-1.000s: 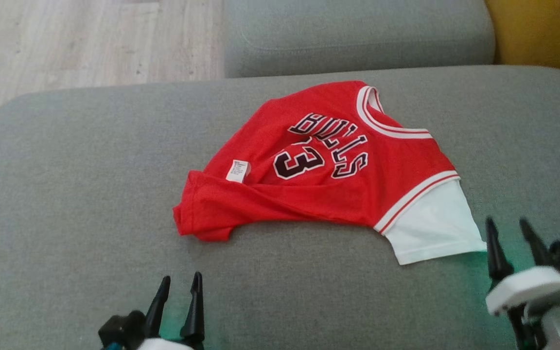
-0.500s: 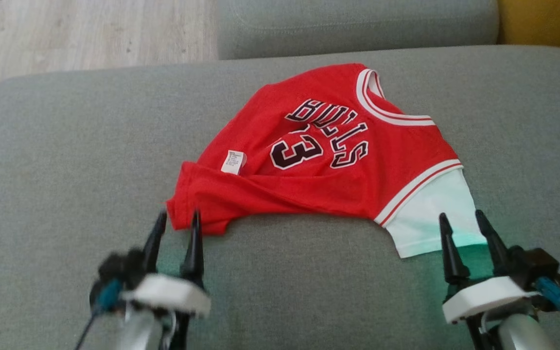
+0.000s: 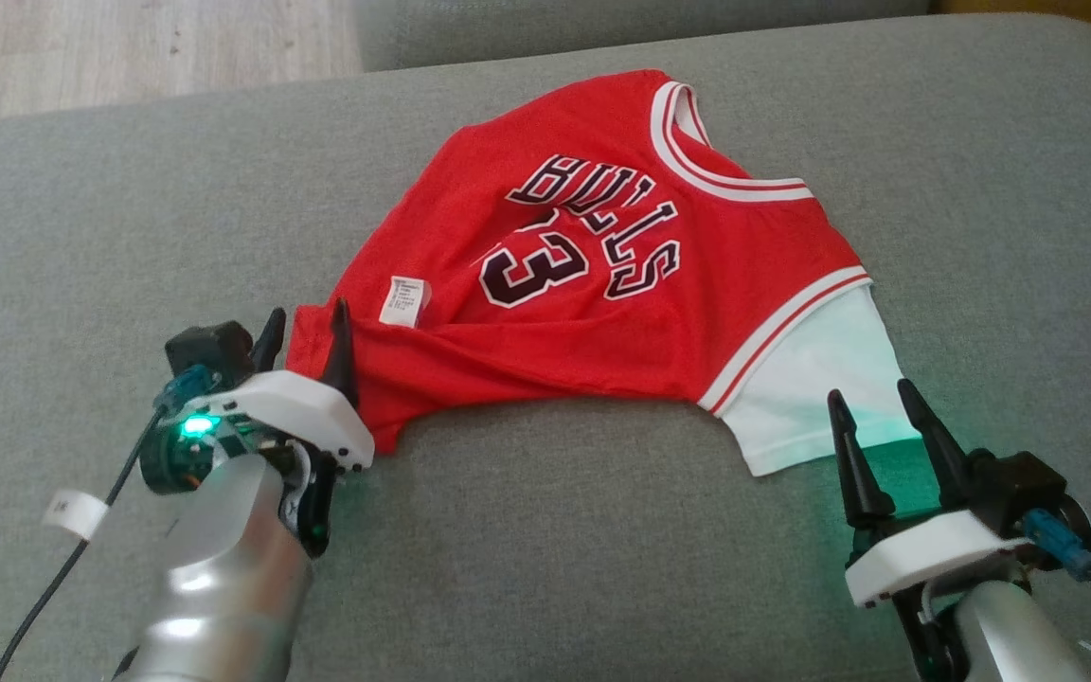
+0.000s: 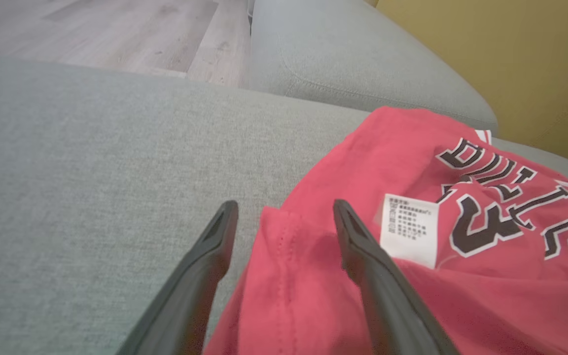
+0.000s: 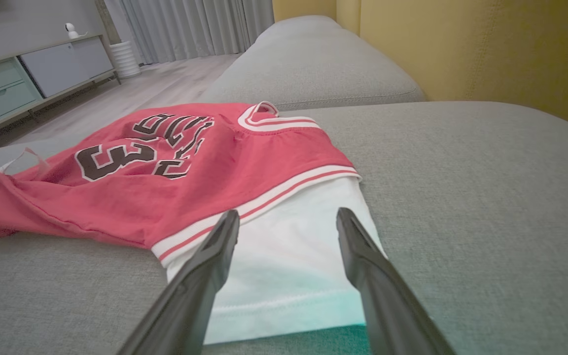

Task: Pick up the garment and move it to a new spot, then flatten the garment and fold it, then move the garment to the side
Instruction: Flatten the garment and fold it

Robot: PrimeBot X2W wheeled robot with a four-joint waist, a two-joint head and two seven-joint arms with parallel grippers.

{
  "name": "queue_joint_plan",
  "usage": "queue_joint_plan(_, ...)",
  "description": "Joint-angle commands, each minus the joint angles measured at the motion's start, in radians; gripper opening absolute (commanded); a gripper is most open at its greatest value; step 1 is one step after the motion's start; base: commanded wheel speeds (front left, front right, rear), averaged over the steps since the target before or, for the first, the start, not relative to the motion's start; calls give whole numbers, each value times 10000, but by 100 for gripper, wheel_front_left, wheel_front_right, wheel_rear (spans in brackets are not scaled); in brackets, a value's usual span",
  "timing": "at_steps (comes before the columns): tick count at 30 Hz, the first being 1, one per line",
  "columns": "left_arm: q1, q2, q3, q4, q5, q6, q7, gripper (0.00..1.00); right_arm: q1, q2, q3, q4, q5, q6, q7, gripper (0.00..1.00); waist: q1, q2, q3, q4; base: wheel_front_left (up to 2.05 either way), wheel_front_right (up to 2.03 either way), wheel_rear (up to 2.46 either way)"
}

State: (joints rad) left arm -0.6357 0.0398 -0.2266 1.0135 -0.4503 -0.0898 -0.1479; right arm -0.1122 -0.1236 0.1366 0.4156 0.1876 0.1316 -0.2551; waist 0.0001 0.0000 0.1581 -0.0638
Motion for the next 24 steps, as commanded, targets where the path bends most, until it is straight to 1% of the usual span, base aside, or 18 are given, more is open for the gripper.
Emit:
queue_joint_plan(1, -454, 200, 285, 108, -87, -84, -8, 100, -242, -149, 236, -259, 94, -9, -66, 100, -1, 0, 47, -47, 0, 0, 0)
queue_joint_plan(7, -766, 169, 196, 763, -277, -211, -111, 100, -209, -222, 368, -221, 90, -9, -66, 100, -1, 0, 73, -56, 0, 0, 0)
queue_joint_plan(8, -803, 161, 162, 830, -305, -235, -209, 42, -208, -243, 418, -202, 94, -9, -66, 100, -1, 0, 64, -52, 0, 0, 0)
queue_joint_plan(9, -831, 155, 91, 896, -297, -258, -290, 16, -209, -264, 470, -182, 96, -9, -66, 100, -1, 0, 54, -46, 0, 0, 0)
queue_joint_plan(10, -855, 150, 34, 971, -304, -278, -344, 0, -213, -277, 501, -163, 103, -9, -66, 100, -1, 0, 47, -37, 0, 0, 0)
queue_joint_plan(19, -986, 133, -644, 1033, -239, -395, -885, 0, -107, -158, 332, 61, 243, -9, -66, 100, -1, 0, -334, 291, 0, 0, 0)
queue_joint_plan(21, -993, 137, -742, 817, -196, -400, -1016, 0, -57, -94, 235, 115, 279, -9, -66, 100, -1, 0, -460, 382, 0, 0, 0)
queue_joint_plan(24, -912, 163, -835, 40, -29, -403, -1122, 0, 63, -16, 108, 216, 262, -9, -66, 100, -1, 0, -707, 548, 0, 0, 0)
